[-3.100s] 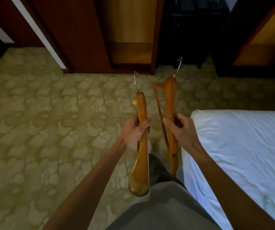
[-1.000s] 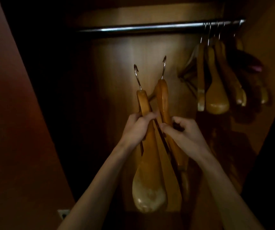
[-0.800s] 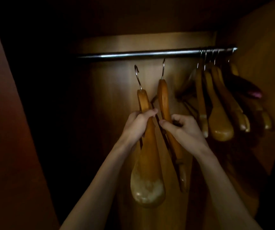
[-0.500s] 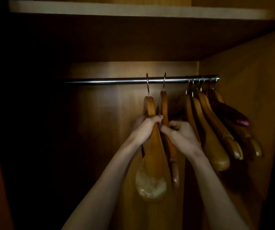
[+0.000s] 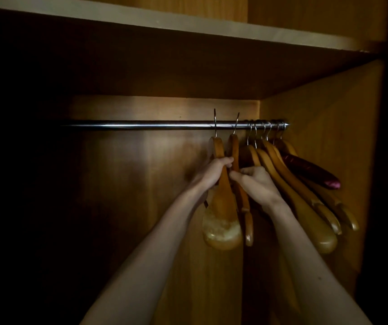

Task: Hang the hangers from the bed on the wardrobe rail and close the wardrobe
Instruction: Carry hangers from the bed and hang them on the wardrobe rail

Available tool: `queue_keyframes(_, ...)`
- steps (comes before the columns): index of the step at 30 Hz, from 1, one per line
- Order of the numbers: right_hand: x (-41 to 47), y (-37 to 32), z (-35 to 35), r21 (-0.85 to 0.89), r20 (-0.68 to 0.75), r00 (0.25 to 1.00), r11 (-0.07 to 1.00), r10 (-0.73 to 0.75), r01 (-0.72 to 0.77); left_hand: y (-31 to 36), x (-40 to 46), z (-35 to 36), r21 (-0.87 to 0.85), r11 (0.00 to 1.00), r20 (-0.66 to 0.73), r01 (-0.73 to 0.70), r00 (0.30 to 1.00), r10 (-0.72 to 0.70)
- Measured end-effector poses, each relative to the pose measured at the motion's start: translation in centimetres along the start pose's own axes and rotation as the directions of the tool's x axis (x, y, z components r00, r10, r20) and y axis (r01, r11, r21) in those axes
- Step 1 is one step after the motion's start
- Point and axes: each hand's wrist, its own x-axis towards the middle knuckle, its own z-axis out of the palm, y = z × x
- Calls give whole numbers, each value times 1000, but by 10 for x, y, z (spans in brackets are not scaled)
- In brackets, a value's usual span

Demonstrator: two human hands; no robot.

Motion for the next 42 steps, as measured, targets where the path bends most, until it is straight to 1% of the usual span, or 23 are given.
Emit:
queue_keyframes(4, 4, 9, -2, -10, 20, 999, 1000, 30, -30, -6, 16, 6, 12, 999, 17, 30, 999, -30)
queue_keyframes(7, 5, 12, -5, 2, 38, 999, 1000, 30, -30, -13, 24, 11, 36, 999, 42, 26, 999, -27)
queue_keyframes(13, 4, 15, -11, 24, 29, 999, 1000, 13, -14, -16, 28, 12, 81, 996, 87, 25, 996, -32)
queue_keyframes(15, 4, 16, -12, 28, 18, 1000, 999, 25, -26, -17, 26, 13, 74, 997, 102, 32, 994, -40)
queue_keyframes(18, 5, 17, -14, 31, 13, 998, 998, 53, -54, -18, 23, 17, 10, 998, 116, 60, 991, -61)
queue_keyframes(23, 6, 6, -18, 15, 22, 994, 994, 108, -108, -25, 22, 23, -49, 998, 71, 39, 997, -35)
queue_keyframes(28, 3, 13, -17, -7, 30, 989, 990, 142, -141, -24, 16, 25, -95, 994, 40, 48, 998, -44)
queue_keyframes(33, -9, 29, -14, -40, -35, 988, 988, 149, -151, -27, 9, 30, -105, 994, 0, 34, 999, -34)
queue_keyframes(37, -39, 39, -16, 15, -67, 995, 997, 77, -76, -37, 5, 34, -143, 989, -56, 28, 998, -36)
queue_keyframes(40, -70, 46, -15, 92, -86, 996, 995, -18, 26, -53, -10, 41, -238, 971, -87, 20, 995, -42)
queue_keyframes(42, -89, 58, -13, 64, -124, 990, 995, -72, 81, -65, -24, 49, -293, 954, -151, -58, 988, 14)
